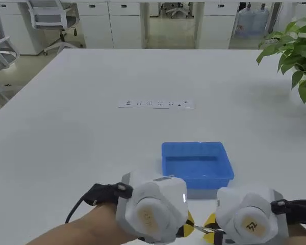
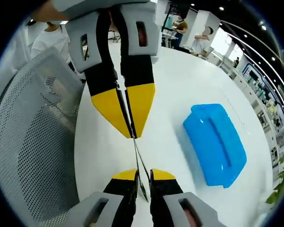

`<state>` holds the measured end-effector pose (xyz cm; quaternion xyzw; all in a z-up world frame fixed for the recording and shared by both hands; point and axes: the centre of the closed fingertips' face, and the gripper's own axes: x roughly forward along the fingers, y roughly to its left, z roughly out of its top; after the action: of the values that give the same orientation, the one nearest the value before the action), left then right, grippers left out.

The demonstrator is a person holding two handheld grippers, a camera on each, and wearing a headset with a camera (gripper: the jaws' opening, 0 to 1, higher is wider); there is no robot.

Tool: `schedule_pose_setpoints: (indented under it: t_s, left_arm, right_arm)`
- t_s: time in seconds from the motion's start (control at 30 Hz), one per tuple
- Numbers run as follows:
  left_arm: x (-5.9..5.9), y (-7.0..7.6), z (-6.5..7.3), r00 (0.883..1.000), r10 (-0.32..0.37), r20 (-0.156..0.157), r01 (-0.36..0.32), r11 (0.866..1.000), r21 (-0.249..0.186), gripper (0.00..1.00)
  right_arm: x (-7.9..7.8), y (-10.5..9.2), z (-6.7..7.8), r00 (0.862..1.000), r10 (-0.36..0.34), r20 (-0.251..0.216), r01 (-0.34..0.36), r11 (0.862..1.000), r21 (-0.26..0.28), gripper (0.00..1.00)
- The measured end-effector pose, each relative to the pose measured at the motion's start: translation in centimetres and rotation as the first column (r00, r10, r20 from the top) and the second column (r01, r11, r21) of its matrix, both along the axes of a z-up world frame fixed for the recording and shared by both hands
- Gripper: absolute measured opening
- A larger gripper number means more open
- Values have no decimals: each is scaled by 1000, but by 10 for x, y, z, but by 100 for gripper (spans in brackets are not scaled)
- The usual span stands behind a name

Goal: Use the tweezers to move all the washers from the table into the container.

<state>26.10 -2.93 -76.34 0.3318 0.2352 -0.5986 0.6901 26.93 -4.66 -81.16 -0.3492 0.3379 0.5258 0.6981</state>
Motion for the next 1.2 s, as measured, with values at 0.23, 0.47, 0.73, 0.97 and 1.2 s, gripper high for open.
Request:
schedule_pose_setpoints:
  t_s: [0.23,0.47,0.73,0.97,1.2]
  left_arm:
    - [6,13,-37,997,12,-79,-7,998,58,0]
    - [8,27,-58,994,51,-99,-39,993,115,0]
    - [13,29,-63,984,122,-133,-107,988,116,0]
    - [27,39,-47,924,345,-167,-347,938,14,17]
    - [30,63,-3,783,572,-245,-613,777,-145,49]
  right_arm:
    - [2,-9,-1,991,-130,-34,132,989,61,19]
    - [-8,-29,19,925,-343,-161,368,914,170,32]
    - [-16,-46,48,868,-479,-134,497,836,232,41]
    - [-5,-48,76,789,-579,-208,611,701,367,51]
    - [7,-51,87,767,-613,-188,629,663,405,59]
